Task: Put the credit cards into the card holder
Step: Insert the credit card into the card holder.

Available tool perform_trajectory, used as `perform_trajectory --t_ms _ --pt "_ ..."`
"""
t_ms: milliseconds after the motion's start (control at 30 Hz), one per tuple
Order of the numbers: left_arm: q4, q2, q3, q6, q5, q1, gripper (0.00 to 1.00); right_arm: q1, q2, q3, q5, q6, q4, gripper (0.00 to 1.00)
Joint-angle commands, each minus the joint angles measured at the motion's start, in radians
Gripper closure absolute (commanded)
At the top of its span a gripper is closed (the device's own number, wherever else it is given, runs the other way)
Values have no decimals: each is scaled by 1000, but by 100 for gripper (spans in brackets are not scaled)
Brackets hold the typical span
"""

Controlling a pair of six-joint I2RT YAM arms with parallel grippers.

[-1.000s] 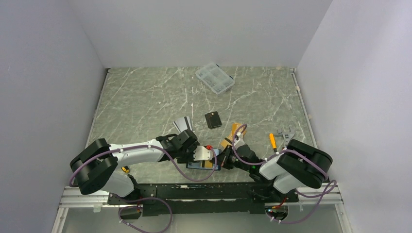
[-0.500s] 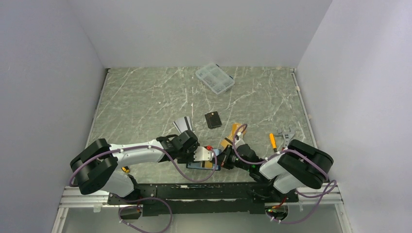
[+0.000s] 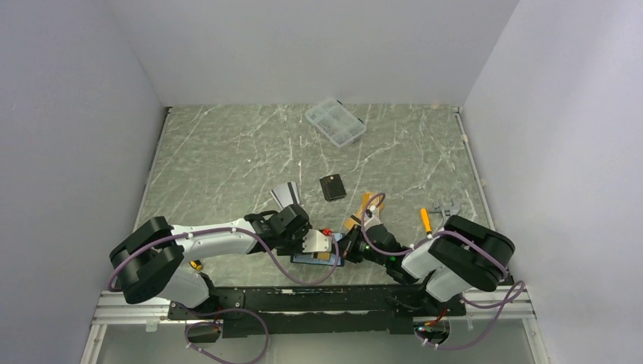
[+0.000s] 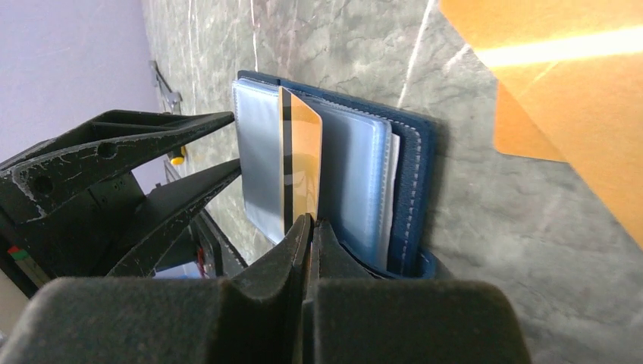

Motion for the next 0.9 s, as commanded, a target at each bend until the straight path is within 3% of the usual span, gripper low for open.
perform_trajectory --t_ms 0,367,867 --pt "-103 43 -36 -13 4 -8 58 36 55 9 50 10 -7 100" --pt "-99 49 -35 -12 -1 -11 59 59 -61 -10 78 12 -167 100" --pt "-102 44 -35 -11 -3 -13 61 24 53 36 -70 -51 -159 100"
